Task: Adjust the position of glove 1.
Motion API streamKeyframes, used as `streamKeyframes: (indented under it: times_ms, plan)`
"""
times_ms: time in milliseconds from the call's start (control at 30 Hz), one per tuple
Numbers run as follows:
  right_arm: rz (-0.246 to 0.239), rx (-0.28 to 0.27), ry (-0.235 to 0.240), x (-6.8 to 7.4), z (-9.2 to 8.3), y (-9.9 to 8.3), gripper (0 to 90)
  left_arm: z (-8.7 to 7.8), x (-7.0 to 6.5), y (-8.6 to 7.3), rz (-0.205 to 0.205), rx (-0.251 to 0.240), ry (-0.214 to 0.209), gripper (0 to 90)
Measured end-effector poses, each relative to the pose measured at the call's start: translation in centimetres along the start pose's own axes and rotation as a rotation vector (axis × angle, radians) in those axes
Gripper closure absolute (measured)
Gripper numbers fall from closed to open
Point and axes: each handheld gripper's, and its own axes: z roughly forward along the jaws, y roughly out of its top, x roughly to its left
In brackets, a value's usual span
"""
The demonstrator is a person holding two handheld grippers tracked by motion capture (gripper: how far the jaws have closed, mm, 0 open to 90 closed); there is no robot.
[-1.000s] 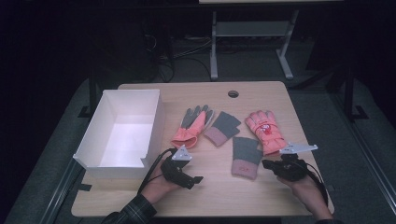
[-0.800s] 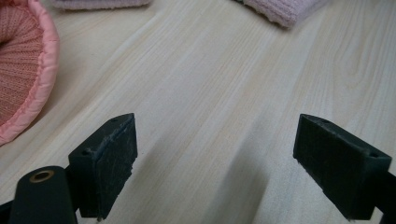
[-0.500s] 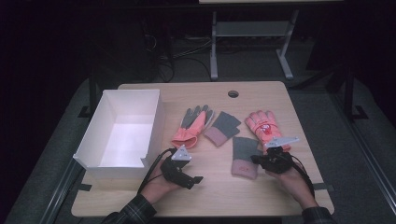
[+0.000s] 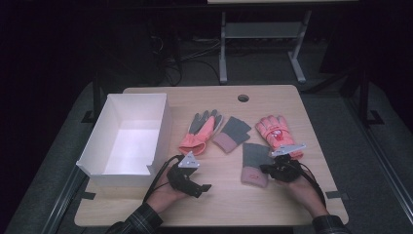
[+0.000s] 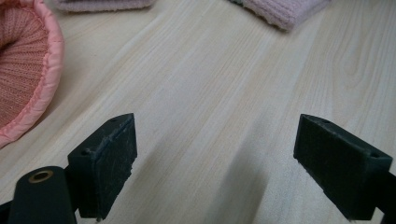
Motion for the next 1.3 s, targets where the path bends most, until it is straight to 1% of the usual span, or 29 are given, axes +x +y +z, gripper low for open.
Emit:
streamKeyframes:
  times_ms: [33, 100, 133, 167, 233, 267, 333, 367, 400, 567, 600, 633, 667, 700, 733, 767, 833, 933, 1000, 1067, 1200, 1300]
  plan:
    - [-0.009, -0.001, 0.013, 0.3, 0.2, 0.1, 90.0, 0.0, 0.0, 0.0, 0.002, 0.003, 0.001, 12.8]
    - [-0.014, 0.002, 0.017, 0.4, 0.3, 0.1, 90.0, 0.0, 0.0, 0.0, 0.001, 0.002, 0.0, 12.8]
    - [-0.02, 0.005, 0.02, 0.6, 0.4, 0.2, 90.0, 0.0, 0.0, 0.0, 0.001, 0.002, 0.001, 12.8]
    - [-0.032, 0.007, 0.03, 1.2, 0.7, 0.4, 90.0, 0.1, -0.1, 0.0, 0.0, 0.001, 0.002, 12.8]
    - [-0.035, 0.006, 0.035, 1.4, 0.8, 0.5, 90.0, 0.1, -0.1, 0.0, 0.0, 0.0, 0.001, 12.8]
    - [-0.05, 0.01, 0.048, 2.0, 1.1, 0.7, 90.0, 0.1, -0.1, 0.0, 0.0, 0.001, 0.001, 12.8]
    - [-0.059, 0.016, 0.06, 2.6, 1.4, 1.0, 90.0, 0.0, -0.1, 0.0, 0.0, 0.002, 0.0, 12.8]
    - [-0.059, 0.016, 0.06, 2.6, 1.4, 1.0, 90.0, 0.0, -0.1, 0.0, 0.0, 0.002, 0.0, 12.8]
    - [-0.07, 0.019, 0.075, 3.1, 1.7, 1.2, 90.0, 0.0, -0.1, 0.0, -0.002, -0.001, 0.0, 12.8]
    - [-0.089, 0.02, 0.103, 4.2, 2.4, 1.6, 90.0, 0.0, -0.1, 0.0, -0.001, 0.001, 0.0, 12.8]
    - [-0.089, 0.02, 0.103, 4.2, 2.4, 1.6, 90.0, 0.0, -0.1, 0.0, -0.001, 0.001, 0.0, 12.8]
    - [-0.096, 0.021, 0.118, 4.7, 2.7, 1.7, 90.0, 0.0, -0.1, 0.0, -0.001, 0.001, 0.0, 12.8]
    - [-0.11, 0.02, 0.123, 4.8, 2.8, 1.8, 90.0, 0.0, -0.1, 0.0, 0.0, 0.003, 0.0, 12.8]
    - [-0.106, 0.02, 0.126, 5.1, 2.9, 1.8, 90.0, 0.0, -0.1, 0.0, -0.001, 0.003, -0.001, 12.8]
    - [-0.106, 0.02, 0.126, 5.1, 2.9, 1.8, 90.0, 0.0, -0.1, 0.0, -0.001, 0.003, -0.001, 12.8]
    - [-0.125, 0.015, 0.125, 5.2, 2.7, 2.0, 90.0, 0.0, -0.1, 0.0, -0.002, 0.001, -0.002, 12.8]
    - [-0.109, 0.001, 0.12, 4.9, 2.4, 2.1, 90.0, 0.0, -0.1, 0.0, -0.001, 0.002, -0.002, 12.8]
    - [-0.071, -0.022, 0.112, 4.0, 2.2, 2.6, 90.0, 0.0, -0.1, 0.0, 0.001, 0.004, -0.003, 12.8]
    - [-0.071, -0.028, 0.109, 3.7, 2.2, 2.8, 90.0, 0.0, -0.1, 0.1, 0.0, 0.003, -0.003, 12.8]
    - [-0.063, -0.034, 0.103, 3.4, 2.5, 3.4, 90.0, 0.0, -0.1, 0.1, -0.001, 0.003, -0.004, 12.8]
    - [-0.078, -0.021, 0.092, 3.4, 3.4, 3.9, 90.0, 0.0, 0.0, 0.0, -0.001, -0.001, -0.002, 12.8]
    - [-0.089, 0.011, 0.085, 3.6, 4.3, 4.0, 90.0, -0.1, -0.1, 0.0, -0.001, -0.004, -0.002, 12.8]
